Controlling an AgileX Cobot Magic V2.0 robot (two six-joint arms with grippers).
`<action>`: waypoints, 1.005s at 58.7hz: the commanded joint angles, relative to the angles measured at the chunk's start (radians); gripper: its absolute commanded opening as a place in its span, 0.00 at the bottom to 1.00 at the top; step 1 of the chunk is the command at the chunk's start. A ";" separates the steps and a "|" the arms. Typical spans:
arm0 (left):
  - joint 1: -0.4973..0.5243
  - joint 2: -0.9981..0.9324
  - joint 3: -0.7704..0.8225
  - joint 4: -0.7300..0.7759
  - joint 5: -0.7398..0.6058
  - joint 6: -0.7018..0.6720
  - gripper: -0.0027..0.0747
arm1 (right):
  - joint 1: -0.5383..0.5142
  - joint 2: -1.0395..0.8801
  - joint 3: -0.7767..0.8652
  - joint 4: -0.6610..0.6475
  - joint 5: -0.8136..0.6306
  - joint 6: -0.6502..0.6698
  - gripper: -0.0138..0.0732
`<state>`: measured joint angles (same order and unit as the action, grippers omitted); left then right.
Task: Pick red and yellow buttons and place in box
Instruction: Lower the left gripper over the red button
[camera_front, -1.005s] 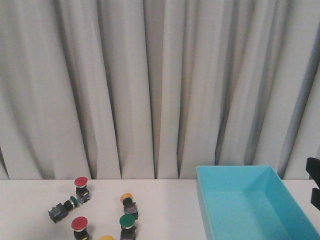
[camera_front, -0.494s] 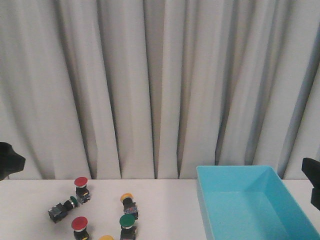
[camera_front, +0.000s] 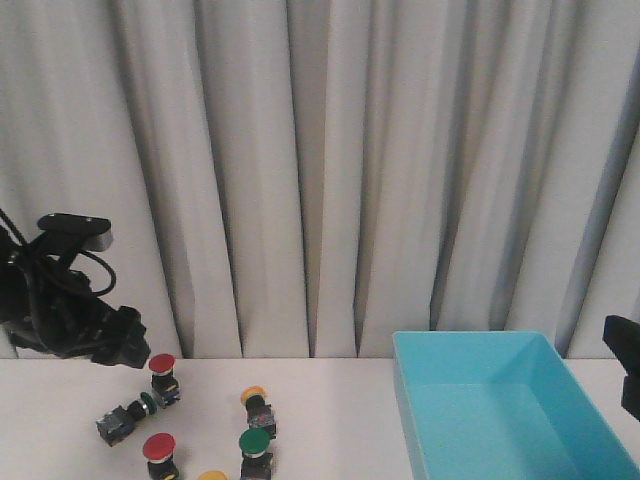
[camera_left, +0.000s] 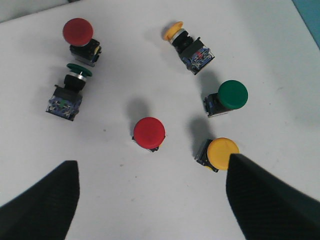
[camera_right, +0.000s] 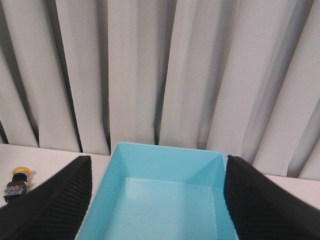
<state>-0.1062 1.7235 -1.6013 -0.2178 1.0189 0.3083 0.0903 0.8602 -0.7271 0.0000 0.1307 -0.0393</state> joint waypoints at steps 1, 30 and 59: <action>-0.030 0.011 -0.068 0.004 -0.027 0.005 0.79 | 0.001 0.000 -0.034 0.000 -0.078 -0.009 0.78; -0.097 0.200 -0.106 0.182 -0.033 -0.071 0.75 | 0.001 0.000 -0.034 0.000 -0.078 -0.009 0.78; -0.097 0.316 -0.106 0.180 -0.018 -0.118 0.75 | 0.001 0.000 -0.034 0.000 -0.078 -0.009 0.78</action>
<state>-0.1989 2.0868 -1.6779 -0.0317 1.0351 0.2071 0.0903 0.8602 -0.7271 0.0000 0.1307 -0.0397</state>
